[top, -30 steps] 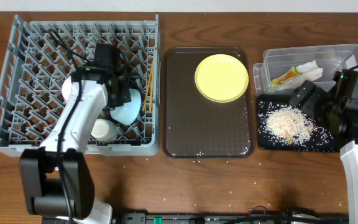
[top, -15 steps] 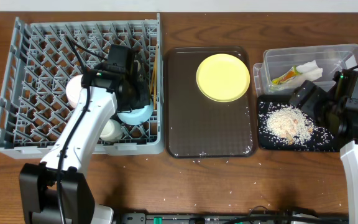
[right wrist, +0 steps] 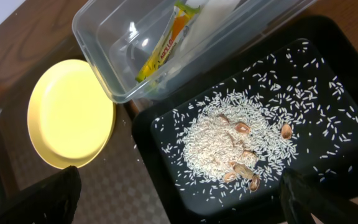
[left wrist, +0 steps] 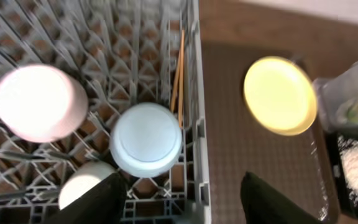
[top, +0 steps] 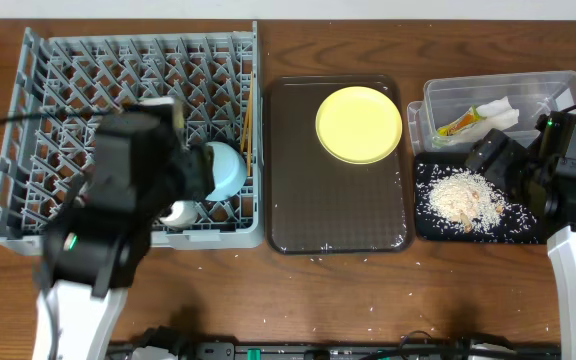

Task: Sort waste into correct bins and load items into the dishwasher
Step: 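Grasp the yellow plate edges with both grippers and lift it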

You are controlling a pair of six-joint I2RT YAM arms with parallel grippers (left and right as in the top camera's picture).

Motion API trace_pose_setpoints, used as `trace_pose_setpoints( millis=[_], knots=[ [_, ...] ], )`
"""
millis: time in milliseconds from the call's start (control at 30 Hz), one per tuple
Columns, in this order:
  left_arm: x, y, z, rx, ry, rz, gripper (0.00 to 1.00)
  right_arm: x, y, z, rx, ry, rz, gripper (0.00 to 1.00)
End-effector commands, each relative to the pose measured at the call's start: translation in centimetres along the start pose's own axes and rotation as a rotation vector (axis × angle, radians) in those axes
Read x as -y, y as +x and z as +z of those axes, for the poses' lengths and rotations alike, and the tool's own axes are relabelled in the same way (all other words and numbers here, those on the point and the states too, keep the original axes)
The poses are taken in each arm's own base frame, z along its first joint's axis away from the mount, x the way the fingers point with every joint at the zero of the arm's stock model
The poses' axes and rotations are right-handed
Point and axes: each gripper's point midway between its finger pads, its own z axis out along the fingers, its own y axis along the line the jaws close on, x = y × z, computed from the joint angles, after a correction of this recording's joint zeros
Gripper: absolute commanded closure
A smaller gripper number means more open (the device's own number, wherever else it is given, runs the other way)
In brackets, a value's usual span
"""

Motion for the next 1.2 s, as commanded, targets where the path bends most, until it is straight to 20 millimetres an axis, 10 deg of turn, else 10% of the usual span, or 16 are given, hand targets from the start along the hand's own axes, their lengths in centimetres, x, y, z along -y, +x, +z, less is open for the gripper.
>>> trace_pose_setpoints(
  millis=[0,167,267,433,533,733,1067,1167],
  knots=[
    [-0.5,-0.4,-2.3,0.075,-0.021,0.012,0.36,0.1,-0.5,-0.5,0.020,-0.005,0.016,0.01],
    [0.3,2.0,-1.6,-0.046,0.033,0.009,0.68,-5.3,-1.0,-1.0,0.008,-0.271,0.043,0.01],
    [-2.3,6.1,0.8,-0.282,-0.125,-0.100,0.71,-11.3,3.2,0.2,-0.118,-0.417,-0.156,0.16],
    [-4.4,9.4,3.5,-0.452,-0.278,-0.207,0.74,-12.9,9.4,5.3,-0.243,-0.231,-0.236,0.36],
    [-4.9,11.6,6.0,-0.498,-0.297,-0.242,0.92,-12.1,10.3,7.6,-0.267,-0.150,-0.197,0.52],
    [2.9,10.7,9.6,-0.435,0.211,-0.031,0.86,-14.1,8.9,10.8,-0.201,-0.197,-0.168,0.57],
    [5.0,9.2,8.2,-0.327,0.298,0.133,0.47,-11.1,13.8,19.4,-0.342,0.004,0.178,0.51],
    [5.2,7.9,7.1,-0.251,0.308,0.153,0.38,-10.8,14.4,20.3,-0.353,0.014,0.176,0.92]
  ],
)
